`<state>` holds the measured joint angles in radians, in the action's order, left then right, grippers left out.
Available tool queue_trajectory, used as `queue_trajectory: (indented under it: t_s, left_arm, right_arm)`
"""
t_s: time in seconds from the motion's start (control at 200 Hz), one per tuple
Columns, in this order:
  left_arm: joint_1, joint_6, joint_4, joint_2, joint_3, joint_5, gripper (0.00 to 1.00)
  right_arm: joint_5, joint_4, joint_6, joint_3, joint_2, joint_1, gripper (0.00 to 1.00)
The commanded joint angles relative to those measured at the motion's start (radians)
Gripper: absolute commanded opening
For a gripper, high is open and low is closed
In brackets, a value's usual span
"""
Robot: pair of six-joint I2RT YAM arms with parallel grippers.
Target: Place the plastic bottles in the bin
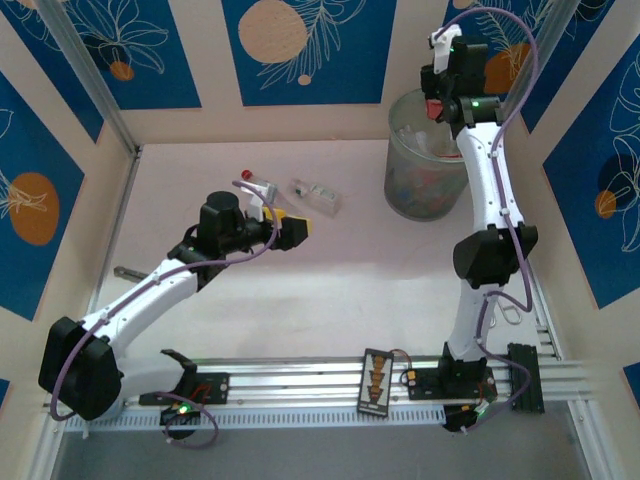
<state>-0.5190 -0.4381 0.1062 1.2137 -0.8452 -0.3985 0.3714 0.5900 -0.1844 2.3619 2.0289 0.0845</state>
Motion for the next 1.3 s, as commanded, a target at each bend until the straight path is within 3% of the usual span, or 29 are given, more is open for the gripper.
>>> queue_trajectory:
  t_s: [0.0, 0.46, 0.775, 1.296]
  left_arm:
    - [0.014, -0.007, -0.036, -0.018, -0.003, 0.037, 1.0]
    - [0.062, -0.095, -0.13, 0.045, -0.013, 0.158, 1.0]
    - [0.086, -0.175, -0.148, 0.087, -0.009, 0.261, 1.0]
    - [0.128, -0.272, -0.169, 0.35, -0.169, 0.364, 1.0]
  right_arm:
    - [0.015, 0.081, -0.027, 0.043, -0.003, -0.006, 0.14]
    - [-0.033, 0.16, -0.013, -0.054, 0.067, -0.051, 0.18]
    - [-0.108, 0.102, 0.039, -0.157, 0.089, -0.053, 0.25]
    - [-0.195, 0.198, 0.118, -0.044, 0.058, -0.069, 0.6]
